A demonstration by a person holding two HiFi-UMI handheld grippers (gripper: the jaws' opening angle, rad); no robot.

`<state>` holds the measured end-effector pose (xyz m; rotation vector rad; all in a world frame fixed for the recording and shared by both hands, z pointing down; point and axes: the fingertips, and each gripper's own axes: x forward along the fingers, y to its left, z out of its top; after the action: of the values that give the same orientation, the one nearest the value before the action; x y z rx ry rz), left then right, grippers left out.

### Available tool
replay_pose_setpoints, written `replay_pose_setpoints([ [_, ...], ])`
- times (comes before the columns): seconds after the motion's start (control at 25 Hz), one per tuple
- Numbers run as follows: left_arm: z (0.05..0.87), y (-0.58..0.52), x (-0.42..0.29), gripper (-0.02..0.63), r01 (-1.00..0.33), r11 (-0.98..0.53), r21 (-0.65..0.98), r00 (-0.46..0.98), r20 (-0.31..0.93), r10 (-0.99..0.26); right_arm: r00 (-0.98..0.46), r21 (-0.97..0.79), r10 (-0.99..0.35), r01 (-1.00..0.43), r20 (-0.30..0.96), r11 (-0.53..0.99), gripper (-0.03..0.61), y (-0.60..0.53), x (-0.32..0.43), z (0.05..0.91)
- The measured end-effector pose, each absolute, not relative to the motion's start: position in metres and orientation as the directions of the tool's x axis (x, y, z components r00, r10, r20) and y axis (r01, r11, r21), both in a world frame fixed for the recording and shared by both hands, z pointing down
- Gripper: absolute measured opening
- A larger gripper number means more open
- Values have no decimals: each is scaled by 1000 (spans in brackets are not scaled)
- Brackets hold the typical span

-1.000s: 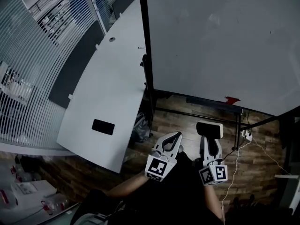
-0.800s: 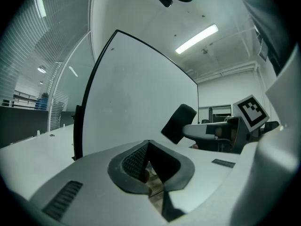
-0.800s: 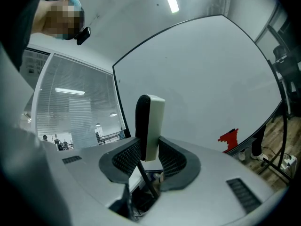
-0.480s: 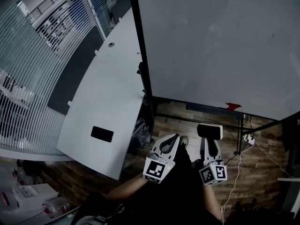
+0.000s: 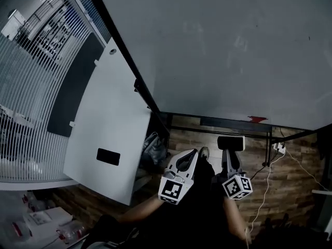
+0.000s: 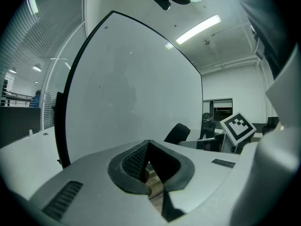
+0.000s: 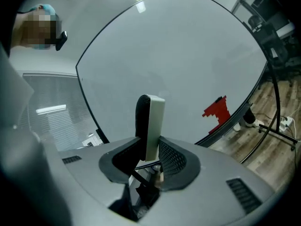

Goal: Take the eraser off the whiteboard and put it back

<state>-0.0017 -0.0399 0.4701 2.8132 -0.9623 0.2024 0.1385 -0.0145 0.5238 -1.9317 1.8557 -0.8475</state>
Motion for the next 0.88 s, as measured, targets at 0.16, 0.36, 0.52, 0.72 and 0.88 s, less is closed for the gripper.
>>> replay_pose_setpoints([
  [0.16,478,-57,13,-3,-618,-779,108,781,195,-593,-26,-666,-973,-733,230,-138,122,-31,154,549],
  [0.36,482,-74,29,-3,-606,-790,91,787,216,-578,-2,-747,-961,-630,276,-213,121,-49,174,586],
  [0.52,486,-79,35,-3,-600,-796,80,788,234,-570,10,-800,-956,-544,294,-252,122,-60,181,606],
  [0.72,495,-85,40,-3,-592,-802,76,789,259,-558,9,-852,-944,-430,328,-300,122,-67,180,627],
  [0.88,497,-91,44,-3,-592,-802,74,788,261,-558,3,-861,-936,-391,352,-325,122,-71,184,642],
])
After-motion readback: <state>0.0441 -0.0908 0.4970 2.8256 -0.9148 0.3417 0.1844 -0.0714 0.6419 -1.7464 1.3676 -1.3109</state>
